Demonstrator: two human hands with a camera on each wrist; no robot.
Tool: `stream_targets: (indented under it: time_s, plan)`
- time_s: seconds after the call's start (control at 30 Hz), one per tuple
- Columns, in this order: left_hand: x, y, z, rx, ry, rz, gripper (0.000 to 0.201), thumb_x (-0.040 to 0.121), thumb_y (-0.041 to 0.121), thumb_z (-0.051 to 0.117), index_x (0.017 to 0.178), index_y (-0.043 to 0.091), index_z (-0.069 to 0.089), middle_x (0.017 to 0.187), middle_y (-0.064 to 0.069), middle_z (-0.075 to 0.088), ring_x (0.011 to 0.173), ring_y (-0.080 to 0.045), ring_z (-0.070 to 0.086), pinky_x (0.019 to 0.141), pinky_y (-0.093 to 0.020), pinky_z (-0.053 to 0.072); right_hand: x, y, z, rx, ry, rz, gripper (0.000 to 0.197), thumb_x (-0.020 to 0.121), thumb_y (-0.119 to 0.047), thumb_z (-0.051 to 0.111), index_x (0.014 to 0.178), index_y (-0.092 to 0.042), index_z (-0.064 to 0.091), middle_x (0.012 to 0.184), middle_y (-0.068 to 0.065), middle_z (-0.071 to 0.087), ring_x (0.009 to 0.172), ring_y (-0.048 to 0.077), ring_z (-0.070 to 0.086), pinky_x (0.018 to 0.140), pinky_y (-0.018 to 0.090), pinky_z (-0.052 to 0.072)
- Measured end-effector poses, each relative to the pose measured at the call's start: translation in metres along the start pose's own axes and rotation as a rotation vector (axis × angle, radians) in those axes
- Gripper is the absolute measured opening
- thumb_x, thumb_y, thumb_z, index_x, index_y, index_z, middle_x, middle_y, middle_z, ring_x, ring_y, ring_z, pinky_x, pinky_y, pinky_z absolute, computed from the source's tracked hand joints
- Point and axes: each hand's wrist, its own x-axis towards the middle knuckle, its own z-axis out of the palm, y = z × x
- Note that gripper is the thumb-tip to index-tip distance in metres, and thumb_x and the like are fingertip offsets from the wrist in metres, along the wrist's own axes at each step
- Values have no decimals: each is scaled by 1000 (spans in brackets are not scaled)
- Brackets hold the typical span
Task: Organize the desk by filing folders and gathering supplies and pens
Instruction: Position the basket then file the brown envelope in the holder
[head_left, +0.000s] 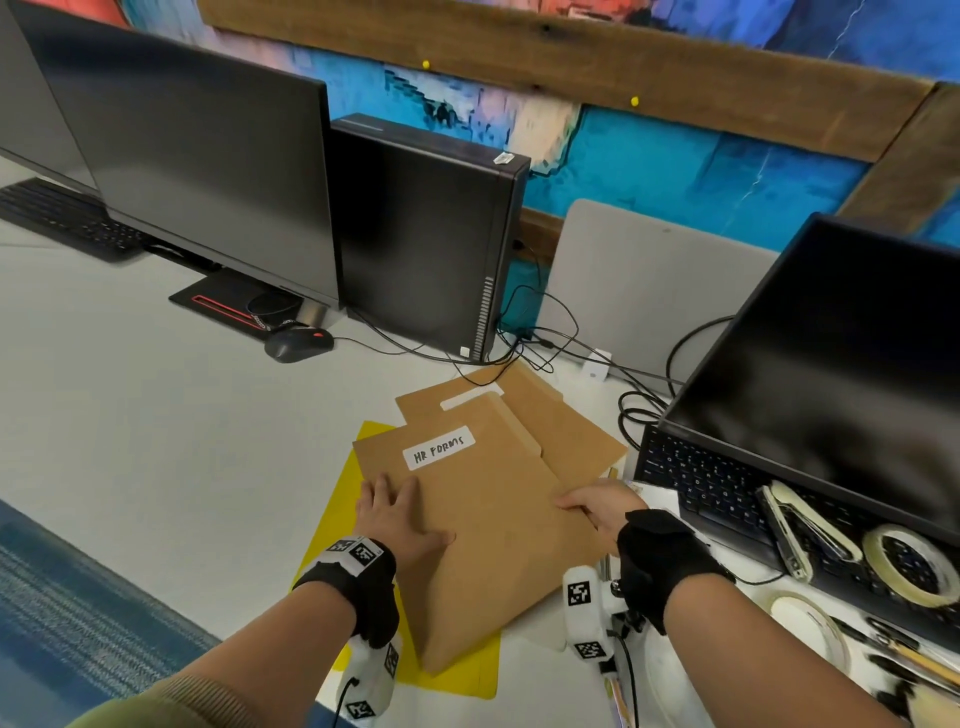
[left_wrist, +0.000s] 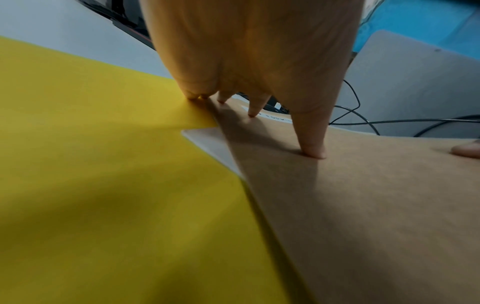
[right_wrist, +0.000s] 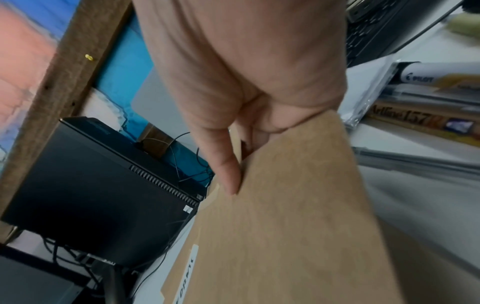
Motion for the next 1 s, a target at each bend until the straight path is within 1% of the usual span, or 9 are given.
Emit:
stream_targets:
  time_s: [0.17, 0.27, 0.43, 0.6, 0.67, 0.73, 0.83, 0.9, 1.0]
  plan:
    - [-1, 2, -8, -144, 98, -86, 92, 77, 71, 48, 148, 23, 14, 156, -14, 6, 144, -35, 6, 119, -44, 15, 0, 4, -1, 55, 6, 31, 14, 76, 0, 70, 89, 1, 65, 107, 19, 68, 104, 35, 63, 99, 49, 47]
    - [-8, 9, -17, -130, 206, -194, 83, 82, 72, 35, 139, 12, 31, 145, -17, 33, 134, -35, 31, 110, -43, 30, -3, 4, -2, 87, 30, 52, 17, 81, -4, 66, 96, 4, 62, 109, 19, 65, 106, 33, 60, 102, 47, 43]
    - [-7, 22, -28, -544, 127, -138, 65, 88, 50, 53, 129, 3, 36, 132, -17, 52, 118, -34, 52, 94, -37, 42, 5, 14, -7, 128, 7, 69, 41, 79, -1, 67, 117, 5, 54, 127, 20, 57, 120, 33, 52, 108, 48, 37]
    - [-7, 19, -32, -882, 99, -90, 67, 80, 25, 72, 133, 6, 35, 131, -14, 54, 115, -31, 55, 97, -39, 45, -25, 9, -8, 84, -101, 143, 8, 92, 4, 49, 96, 2, 55, 89, 18, 63, 90, 31, 61, 86, 45, 47]
    - [-7, 16, -31, -951, 72, -56, 77, 77, 18, 75, 139, 10, 30, 133, -13, 53, 115, -31, 56, 102, -45, 43, -27, 12, -8, 36, -148, 131, 20, 92, 3, 50, 112, 3, 53, 90, 17, 63, 88, 31, 61, 88, 46, 47]
    - [-10, 14, -31, -1002, 72, -30, 87, 76, 11, 75, 145, 16, 22, 135, -11, 52, 116, -32, 56, 102, -47, 43, -27, 13, -6, -26, -177, 155, 35, 91, 1, 53, 126, 2, 48, 99, 17, 64, 102, 32, 59, 99, 48, 44]
    - [-14, 14, -32, -1104, 113, -9, 93, 78, 0, 71, 149, 15, 13, 135, -12, 51, 118, -31, 55, 102, -43, 43, -33, 8, -3, -140, -131, 193, 52, 90, -8, 59, 136, 1, 39, 134, 20, 51, 129, 36, 45, 109, 42, 36]
    - [-17, 12, -35, -1114, 139, -4, 93, 78, 1, 71, 149, 13, 12, 132, -12, 52, 120, -30, 54, 99, -37, 43, -35, 3, -1, -269, 10, 138, 62, 86, -19, 66, 137, 0, 37, 138, 19, 45, 127, 33, 45, 101, 36, 42]
    - [-20, 5, -38, -1047, 177, 65, 79, 74, 10, 76, 141, 16, 34, 120, -5, 59, 113, -27, 57, 99, -36, 44, -26, -6, -3, -300, 145, -60, 85, 79, -19, 73, 143, 5, 22, 140, 20, 42, 121, 29, 47, 85, 29, 42]
